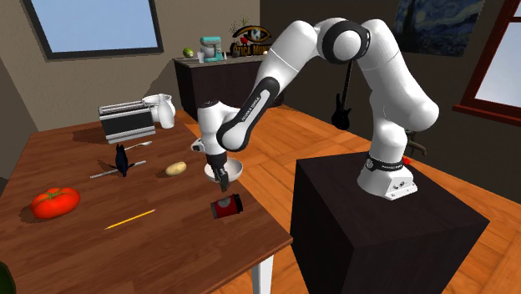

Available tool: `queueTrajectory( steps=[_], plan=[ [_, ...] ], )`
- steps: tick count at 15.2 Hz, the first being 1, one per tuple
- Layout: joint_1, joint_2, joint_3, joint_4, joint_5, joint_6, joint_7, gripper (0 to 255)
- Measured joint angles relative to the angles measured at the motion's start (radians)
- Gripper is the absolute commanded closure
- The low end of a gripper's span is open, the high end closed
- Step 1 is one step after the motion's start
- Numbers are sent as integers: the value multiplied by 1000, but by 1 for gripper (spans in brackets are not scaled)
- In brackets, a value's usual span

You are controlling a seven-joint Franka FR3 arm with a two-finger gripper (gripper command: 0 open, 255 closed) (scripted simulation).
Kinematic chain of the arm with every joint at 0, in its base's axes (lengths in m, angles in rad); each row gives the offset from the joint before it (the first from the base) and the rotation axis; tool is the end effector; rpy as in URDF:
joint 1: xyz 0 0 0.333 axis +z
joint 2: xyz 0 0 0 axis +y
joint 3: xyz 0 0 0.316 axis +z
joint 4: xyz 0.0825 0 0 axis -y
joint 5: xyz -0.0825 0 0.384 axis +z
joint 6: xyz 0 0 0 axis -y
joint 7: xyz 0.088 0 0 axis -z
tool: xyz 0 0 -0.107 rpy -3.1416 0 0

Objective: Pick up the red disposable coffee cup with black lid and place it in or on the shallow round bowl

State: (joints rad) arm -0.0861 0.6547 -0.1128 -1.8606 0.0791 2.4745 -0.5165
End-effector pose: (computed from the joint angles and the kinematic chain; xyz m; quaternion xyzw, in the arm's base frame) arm 0.6220 -0.1226 0.1625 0.9903 0.1378 -0.0202 0.0038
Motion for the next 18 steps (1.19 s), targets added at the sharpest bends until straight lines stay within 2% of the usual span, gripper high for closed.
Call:
queueTrajectory(
  steps=[4, 6, 8, 18],
  plan=[
    [73, 199, -29, 281, -52, -199, 109, 0],
    [90, 266, -34, 372, -63, -262, 136, 0],
    [92, 302, -35, 408, -65, -272, 144, 0],
    [87, 350, -33, 410, -64, -229, 144, 0]
  ],
)
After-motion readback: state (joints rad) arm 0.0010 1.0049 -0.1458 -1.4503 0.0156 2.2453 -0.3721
